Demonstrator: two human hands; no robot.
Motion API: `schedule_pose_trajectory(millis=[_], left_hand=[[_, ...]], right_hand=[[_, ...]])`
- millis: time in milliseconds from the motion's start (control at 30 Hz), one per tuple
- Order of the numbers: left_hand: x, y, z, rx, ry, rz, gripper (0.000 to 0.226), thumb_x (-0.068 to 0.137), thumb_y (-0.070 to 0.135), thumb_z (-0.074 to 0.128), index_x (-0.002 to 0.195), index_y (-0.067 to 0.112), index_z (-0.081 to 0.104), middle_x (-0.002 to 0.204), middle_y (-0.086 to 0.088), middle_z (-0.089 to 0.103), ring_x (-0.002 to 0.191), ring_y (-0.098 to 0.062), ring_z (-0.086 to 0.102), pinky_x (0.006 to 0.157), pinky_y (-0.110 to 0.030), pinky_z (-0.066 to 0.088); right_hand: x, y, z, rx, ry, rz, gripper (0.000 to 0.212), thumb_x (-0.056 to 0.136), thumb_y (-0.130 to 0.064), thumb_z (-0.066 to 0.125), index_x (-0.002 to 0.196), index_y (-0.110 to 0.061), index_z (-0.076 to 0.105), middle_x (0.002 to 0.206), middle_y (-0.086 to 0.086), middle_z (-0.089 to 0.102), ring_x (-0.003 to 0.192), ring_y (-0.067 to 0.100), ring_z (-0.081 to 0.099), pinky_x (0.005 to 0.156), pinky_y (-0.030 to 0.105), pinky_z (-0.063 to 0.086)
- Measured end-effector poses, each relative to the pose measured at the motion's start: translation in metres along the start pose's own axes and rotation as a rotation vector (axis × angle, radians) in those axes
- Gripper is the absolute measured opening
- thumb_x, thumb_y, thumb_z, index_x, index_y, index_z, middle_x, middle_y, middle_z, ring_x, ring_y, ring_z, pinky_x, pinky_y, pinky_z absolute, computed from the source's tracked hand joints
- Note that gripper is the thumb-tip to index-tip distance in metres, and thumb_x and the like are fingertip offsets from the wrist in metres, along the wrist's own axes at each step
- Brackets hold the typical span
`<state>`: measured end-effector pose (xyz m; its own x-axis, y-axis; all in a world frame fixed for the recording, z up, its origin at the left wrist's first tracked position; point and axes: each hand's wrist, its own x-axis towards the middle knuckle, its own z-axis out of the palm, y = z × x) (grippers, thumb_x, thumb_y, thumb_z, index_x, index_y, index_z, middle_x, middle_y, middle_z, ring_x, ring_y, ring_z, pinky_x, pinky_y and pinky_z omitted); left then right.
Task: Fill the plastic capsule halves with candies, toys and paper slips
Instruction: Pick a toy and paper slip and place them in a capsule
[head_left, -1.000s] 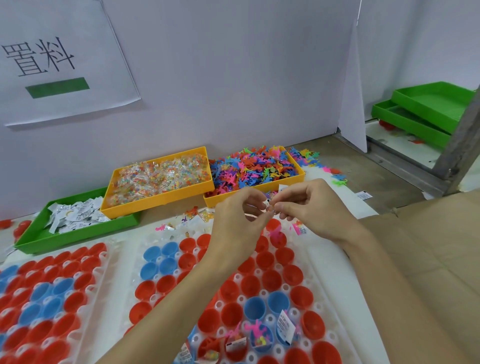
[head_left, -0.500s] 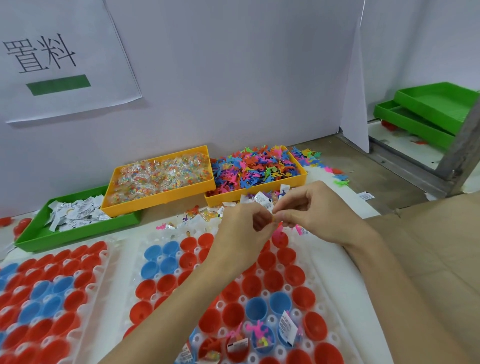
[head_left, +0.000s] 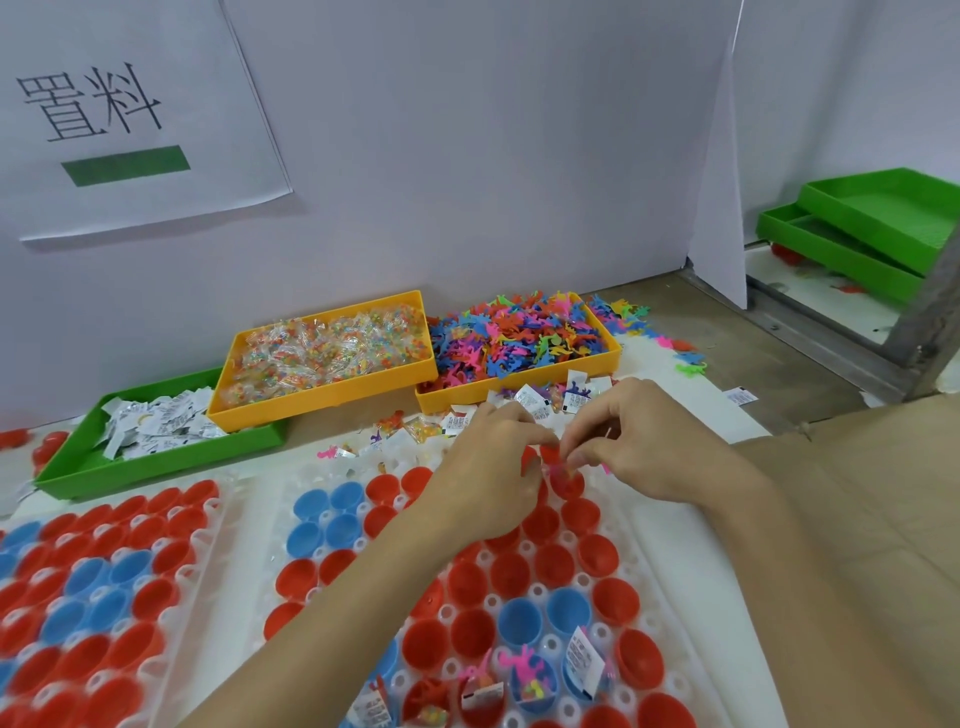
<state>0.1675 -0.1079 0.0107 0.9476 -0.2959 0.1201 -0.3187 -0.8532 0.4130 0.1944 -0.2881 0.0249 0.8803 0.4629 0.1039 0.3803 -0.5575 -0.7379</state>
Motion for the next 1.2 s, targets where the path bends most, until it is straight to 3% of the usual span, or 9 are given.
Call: schedule_pose_trajectory(millis=[67, 167, 300, 400, 500, 600, 833, 967, 1200], left_hand=[[0.002, -0.003, 0.002, 0.023, -0.007, 0.008, 0.034, 0.096, 0.009, 0.048, 0.115, 0.023, 0.072, 0.112, 0.004, 0.054, 0.114, -0.019, 0.039, 0.106, -0.037, 0.036], [0.003, -0.006, 0.002, 0.059, -0.005, 0.021, 0.031, 0.096, 0.013, 0.048, 0.115, 0.02, 0.072, 0.115, 0.006, 0.055, 0.111, -0.016, 0.038, 0.1, -0.041, 0.039], [0.001, -0.008, 0.004, 0.102, -0.026, 0.057, 0.027, 0.096, 0.019, 0.05, 0.111, 0.021, 0.072, 0.122, 0.007, 0.055, 0.105, -0.016, 0.035, 0.1, -0.044, 0.037], [0.0, -0.006, 0.005, 0.077, -0.054, 0.067, 0.029, 0.094, 0.021, 0.047, 0.107, 0.021, 0.073, 0.124, 0.009, 0.056, 0.105, -0.014, 0.034, 0.1, -0.045, 0.037], [0.0, -0.002, 0.003, 0.015, -0.055, 0.051, 0.039, 0.082, 0.031, 0.037, 0.101, 0.022, 0.071, 0.112, 0.011, 0.062, 0.108, -0.015, 0.042, 0.101, -0.045, 0.037], [0.001, -0.001, 0.002, -0.009, -0.037, 0.068, 0.033, 0.08, 0.038, 0.039, 0.092, 0.026, 0.067, 0.093, 0.015, 0.062, 0.1, -0.016, 0.053, 0.097, -0.043, 0.04], [0.002, -0.004, 0.004, -0.017, -0.024, 0.064, 0.033, 0.083, 0.04, 0.042, 0.094, 0.024, 0.068, 0.099, 0.014, 0.065, 0.105, -0.016, 0.051, 0.098, -0.045, 0.04], [0.001, -0.004, 0.004, -0.031, -0.03, 0.045, 0.037, 0.082, 0.038, 0.039, 0.098, 0.022, 0.069, 0.106, 0.011, 0.065, 0.11, -0.014, 0.048, 0.101, -0.044, 0.039], [-0.001, 0.0, 0.003, 0.029, -0.043, 0.044, 0.045, 0.082, 0.058, 0.05, 0.102, 0.023, 0.068, 0.112, 0.01, 0.063, 0.115, -0.012, 0.045, 0.104, -0.044, 0.037]], right_hand=[[0.0, 0.0, 0.0, -0.003, -0.024, 0.011, 0.027, 0.082, 0.0, 0.075, 0.07, -0.024, 0.08, 0.067, -0.012, 0.072, 0.068, 0.002, 0.066, 0.063, 0.012, 0.049], [0.0, 0.0, 0.0, -0.021, -0.043, 0.024, 0.031, 0.081, 0.0, 0.076, 0.069, -0.028, 0.079, 0.065, -0.015, 0.071, 0.067, -0.002, 0.065, 0.061, 0.009, 0.046], [0.001, -0.002, 0.003, -0.046, -0.034, 0.005, 0.025, 0.075, -0.005, 0.083, 0.068, -0.028, 0.08, 0.064, -0.009, 0.069, 0.062, 0.007, 0.059, 0.057, 0.014, 0.045], [0.0, -0.004, 0.004, -0.055, -0.032, -0.007, 0.026, 0.074, -0.004, 0.084, 0.067, -0.029, 0.079, 0.061, -0.018, 0.067, 0.061, 0.001, 0.06, 0.057, 0.011, 0.044], [0.0, -0.004, 0.003, -0.059, -0.014, -0.004, 0.036, 0.073, -0.001, 0.083, 0.062, -0.034, 0.072, 0.063, -0.017, 0.068, 0.061, 0.0, 0.061, 0.058, 0.012, 0.046], [0.0, -0.003, 0.003, -0.04, -0.007, 0.007, 0.038, 0.072, 0.0, 0.083, 0.06, -0.034, 0.072, 0.065, -0.013, 0.071, 0.062, 0.001, 0.064, 0.06, 0.013, 0.05], [-0.005, 0.006, -0.01, 0.081, 0.039, 0.027, 0.02, 0.08, -0.009, 0.081, 0.075, -0.028, 0.082, 0.067, -0.008, 0.073, 0.06, 0.002, 0.065, 0.059, 0.012, 0.048], [-0.005, 0.029, -0.022, 0.018, 0.214, 0.184, 0.017, 0.09, -0.01, 0.07, 0.079, -0.02, 0.079, 0.065, -0.01, 0.07, 0.062, 0.001, 0.064, 0.058, 0.011, 0.047], [-0.002, 0.038, -0.013, -0.156, 0.11, 0.413, 0.015, 0.075, -0.019, 0.086, 0.067, -0.022, 0.074, 0.078, -0.004, 0.069, 0.073, 0.006, 0.062, 0.059, 0.018, 0.043]])
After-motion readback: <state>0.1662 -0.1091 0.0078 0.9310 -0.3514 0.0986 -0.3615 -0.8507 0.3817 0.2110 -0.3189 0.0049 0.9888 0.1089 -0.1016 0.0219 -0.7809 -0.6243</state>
